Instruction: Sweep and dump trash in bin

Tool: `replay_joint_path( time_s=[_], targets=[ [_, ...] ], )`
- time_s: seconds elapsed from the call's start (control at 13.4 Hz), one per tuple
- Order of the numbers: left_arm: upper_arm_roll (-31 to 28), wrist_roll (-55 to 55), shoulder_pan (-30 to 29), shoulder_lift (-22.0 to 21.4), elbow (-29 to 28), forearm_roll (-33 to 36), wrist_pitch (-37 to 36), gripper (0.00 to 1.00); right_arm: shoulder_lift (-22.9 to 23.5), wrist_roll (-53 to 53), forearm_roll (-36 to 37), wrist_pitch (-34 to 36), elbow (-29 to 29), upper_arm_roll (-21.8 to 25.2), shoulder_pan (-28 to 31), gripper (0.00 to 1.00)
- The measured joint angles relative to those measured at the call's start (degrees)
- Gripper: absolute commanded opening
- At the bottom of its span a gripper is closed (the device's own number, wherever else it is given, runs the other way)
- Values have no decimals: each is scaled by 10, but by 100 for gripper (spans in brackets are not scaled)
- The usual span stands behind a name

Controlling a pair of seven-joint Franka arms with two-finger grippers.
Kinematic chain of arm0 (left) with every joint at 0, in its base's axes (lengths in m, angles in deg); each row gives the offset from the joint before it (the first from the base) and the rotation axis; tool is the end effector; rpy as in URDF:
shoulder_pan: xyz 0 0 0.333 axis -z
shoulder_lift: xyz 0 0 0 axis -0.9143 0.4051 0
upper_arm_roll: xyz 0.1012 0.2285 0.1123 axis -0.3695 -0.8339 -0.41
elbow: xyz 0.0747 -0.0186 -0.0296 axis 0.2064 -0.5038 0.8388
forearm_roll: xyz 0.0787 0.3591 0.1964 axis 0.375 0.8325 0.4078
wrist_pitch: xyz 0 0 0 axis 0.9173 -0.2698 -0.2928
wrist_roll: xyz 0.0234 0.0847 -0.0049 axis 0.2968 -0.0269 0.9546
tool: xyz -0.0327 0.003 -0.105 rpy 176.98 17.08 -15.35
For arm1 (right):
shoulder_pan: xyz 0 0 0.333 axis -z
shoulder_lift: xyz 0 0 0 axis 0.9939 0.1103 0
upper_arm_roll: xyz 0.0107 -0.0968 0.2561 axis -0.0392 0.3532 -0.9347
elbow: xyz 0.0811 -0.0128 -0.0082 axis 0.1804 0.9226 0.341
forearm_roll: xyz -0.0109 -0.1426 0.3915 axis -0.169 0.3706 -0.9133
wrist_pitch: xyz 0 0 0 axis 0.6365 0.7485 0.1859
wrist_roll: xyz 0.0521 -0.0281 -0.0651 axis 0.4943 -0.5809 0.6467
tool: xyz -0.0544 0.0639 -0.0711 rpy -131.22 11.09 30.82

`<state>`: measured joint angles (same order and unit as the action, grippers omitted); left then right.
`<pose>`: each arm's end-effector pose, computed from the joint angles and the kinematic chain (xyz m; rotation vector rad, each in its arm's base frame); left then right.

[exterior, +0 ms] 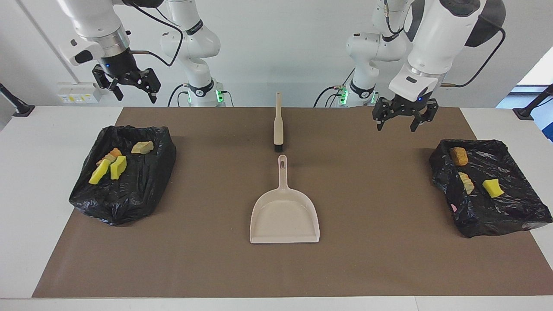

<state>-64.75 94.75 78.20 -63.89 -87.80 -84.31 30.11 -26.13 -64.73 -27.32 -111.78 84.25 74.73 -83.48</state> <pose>0.5735 -0.1428 0.5784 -3.1192 0.2315 -0.0451 0.5435 -0.0170 0.6076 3.0983 -0.1315 -0.0518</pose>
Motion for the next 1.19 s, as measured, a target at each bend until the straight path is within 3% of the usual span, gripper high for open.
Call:
replay_joint_path(
  time_s=[0.37,1.19],
  targets=[
    [-7,-47,-43,-41,1,-30,-51,100,0,0,0,0,0,0,0,100],
    [-2,-83,-73,-56,1,-30,-88,100,0,0,0,0,0,0,0,100]
  ],
)
